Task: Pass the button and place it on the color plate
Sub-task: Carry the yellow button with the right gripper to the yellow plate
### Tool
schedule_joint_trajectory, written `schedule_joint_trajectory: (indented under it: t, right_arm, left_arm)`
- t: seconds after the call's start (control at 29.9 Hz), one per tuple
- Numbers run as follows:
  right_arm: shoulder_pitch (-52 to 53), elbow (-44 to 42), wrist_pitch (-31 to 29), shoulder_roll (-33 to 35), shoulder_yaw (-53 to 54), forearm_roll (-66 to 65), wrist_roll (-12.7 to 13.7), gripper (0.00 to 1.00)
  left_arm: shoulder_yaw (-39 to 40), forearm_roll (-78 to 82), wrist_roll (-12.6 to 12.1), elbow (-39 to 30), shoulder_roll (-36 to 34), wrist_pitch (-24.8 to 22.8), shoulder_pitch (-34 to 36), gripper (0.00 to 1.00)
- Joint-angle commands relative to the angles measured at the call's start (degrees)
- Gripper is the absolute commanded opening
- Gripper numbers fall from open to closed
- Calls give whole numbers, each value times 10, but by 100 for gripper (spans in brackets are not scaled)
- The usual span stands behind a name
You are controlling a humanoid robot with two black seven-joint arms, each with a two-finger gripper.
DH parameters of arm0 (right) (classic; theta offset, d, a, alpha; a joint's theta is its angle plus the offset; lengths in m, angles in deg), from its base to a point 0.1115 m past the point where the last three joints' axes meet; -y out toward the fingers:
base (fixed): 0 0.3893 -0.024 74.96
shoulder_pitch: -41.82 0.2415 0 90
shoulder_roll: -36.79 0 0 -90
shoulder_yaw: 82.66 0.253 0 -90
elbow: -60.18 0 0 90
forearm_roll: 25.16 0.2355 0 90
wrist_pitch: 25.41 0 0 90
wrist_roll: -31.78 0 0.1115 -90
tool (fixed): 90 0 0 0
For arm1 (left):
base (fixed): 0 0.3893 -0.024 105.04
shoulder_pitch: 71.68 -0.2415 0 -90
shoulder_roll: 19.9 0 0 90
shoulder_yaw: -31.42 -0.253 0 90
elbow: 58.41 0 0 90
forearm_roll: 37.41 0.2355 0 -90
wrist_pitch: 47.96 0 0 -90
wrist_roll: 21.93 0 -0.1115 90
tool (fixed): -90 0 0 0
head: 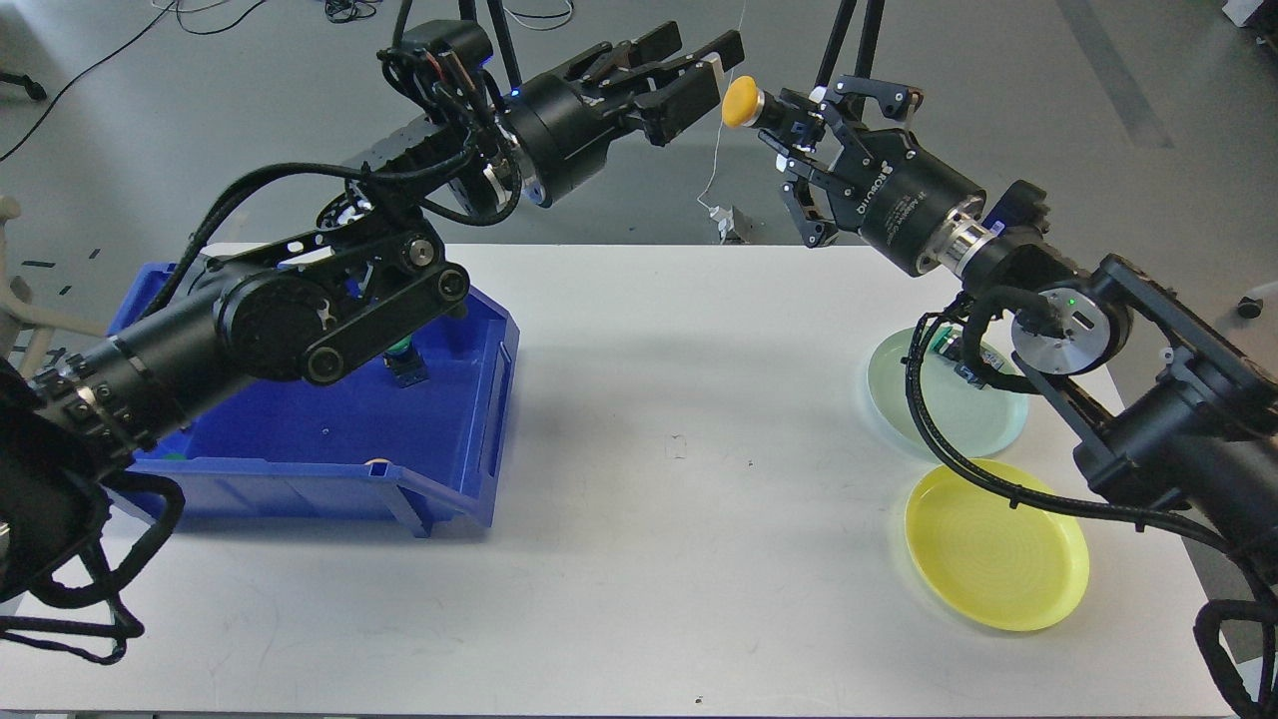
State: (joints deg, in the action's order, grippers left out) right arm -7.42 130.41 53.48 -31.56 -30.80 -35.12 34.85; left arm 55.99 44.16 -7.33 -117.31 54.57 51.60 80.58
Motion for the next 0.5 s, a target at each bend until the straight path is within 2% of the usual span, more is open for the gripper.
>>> schedule_joint_trajectory:
  t: [0.0, 0.1, 0.27, 0.4, 0.47]
  right_arm:
    - [-30, 38, 0, 48, 8, 0, 1, 21]
    - [-87, 85, 0, 118, 5, 0, 1, 21]
    - [-193, 140, 0, 232, 1, 0, 1, 21]
    - [-261, 146, -6, 298, -34, 0, 2, 21]
    - [-275, 142, -6, 308, -60, -1, 1, 21]
  left_arm:
    - [35, -130, 5, 0, -1, -1, 0, 96]
    - [62, -283, 3, 0, -5, -9, 0, 97]
    - [73, -460, 3, 18, -6, -56, 1, 97]
    - [105, -533, 3, 77, 3, -80, 0, 97]
    - [129, -582, -1, 114, 12, -119, 0, 97]
